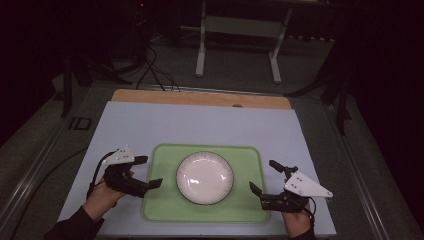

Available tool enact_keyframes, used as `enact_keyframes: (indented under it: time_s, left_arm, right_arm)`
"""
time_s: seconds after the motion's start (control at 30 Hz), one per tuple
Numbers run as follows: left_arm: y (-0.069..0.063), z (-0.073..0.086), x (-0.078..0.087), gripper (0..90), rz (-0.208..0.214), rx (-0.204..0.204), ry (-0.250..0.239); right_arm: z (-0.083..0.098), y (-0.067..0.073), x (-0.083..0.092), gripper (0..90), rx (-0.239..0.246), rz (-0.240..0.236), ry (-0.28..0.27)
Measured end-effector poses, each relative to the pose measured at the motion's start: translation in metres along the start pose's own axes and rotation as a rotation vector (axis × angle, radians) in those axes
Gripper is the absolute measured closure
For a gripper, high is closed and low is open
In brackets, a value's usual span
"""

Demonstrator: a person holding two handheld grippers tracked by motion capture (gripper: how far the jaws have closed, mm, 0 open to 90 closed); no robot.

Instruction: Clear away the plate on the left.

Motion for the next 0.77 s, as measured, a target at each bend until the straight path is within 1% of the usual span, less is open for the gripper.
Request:
enact_keyframes:
  time_s: [0.13, 0.27, 0.33, 0.4, 0.5, 0.57, 0.63, 0.77]
  left_arm:
    - [0.004, 0.005, -0.002, 0.5, -0.023, 0.011, -0.005]
    - [0.005, 0.007, -0.002, 0.5, -0.038, 0.004, -0.036]
    - [0.006, 0.009, -0.003, 0.5, -0.046, 0.005, -0.039]
    - [0.007, 0.010, -0.004, 0.5, -0.058, 0.003, -0.041]
    - [0.009, 0.011, -0.003, 0.5, -0.084, -0.003, -0.059]
    - [0.010, 0.010, -0.001, 0.5, -0.083, -0.003, -0.067]
    - [0.010, 0.012, -0.001, 0.5, -0.095, -0.006, -0.060]
    - [0.011, 0.014, -0.003, 0.5, -0.086, 0.000, -0.056]
  right_arm:
    - [0.000, -0.001, 0.001, 10.3, -0.004, 0.002, -0.002]
    - [0.001, -0.002, 0.002, 10.3, -0.011, 0.004, 0.001]
    - [0.001, -0.003, 0.002, 10.3, -0.013, 0.002, 0.000]
    - [0.001, -0.003, 0.002, 10.3, -0.015, 0.002, 0.002]
    - [0.002, -0.003, 0.002, 10.3, -0.014, 0.000, 0.003]
    - [0.002, -0.004, 0.002, 10.3, -0.016, 0.001, 0.002]
    - [0.002, -0.004, 0.002, 10.3, -0.022, -0.001, 0.005]
    - [0.003, -0.006, 0.001, 10.3, -0.032, -0.003, 0.009]
Point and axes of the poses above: each handheld gripper's, and its own axes: x roughly backward along the jaws, z roughly out of its underside, y roughly to its left, the point moved 6 cm from there along -x, roughly forward along the jaws, and after that the axes turned 7 degrees about z, right-handed, at the moved point
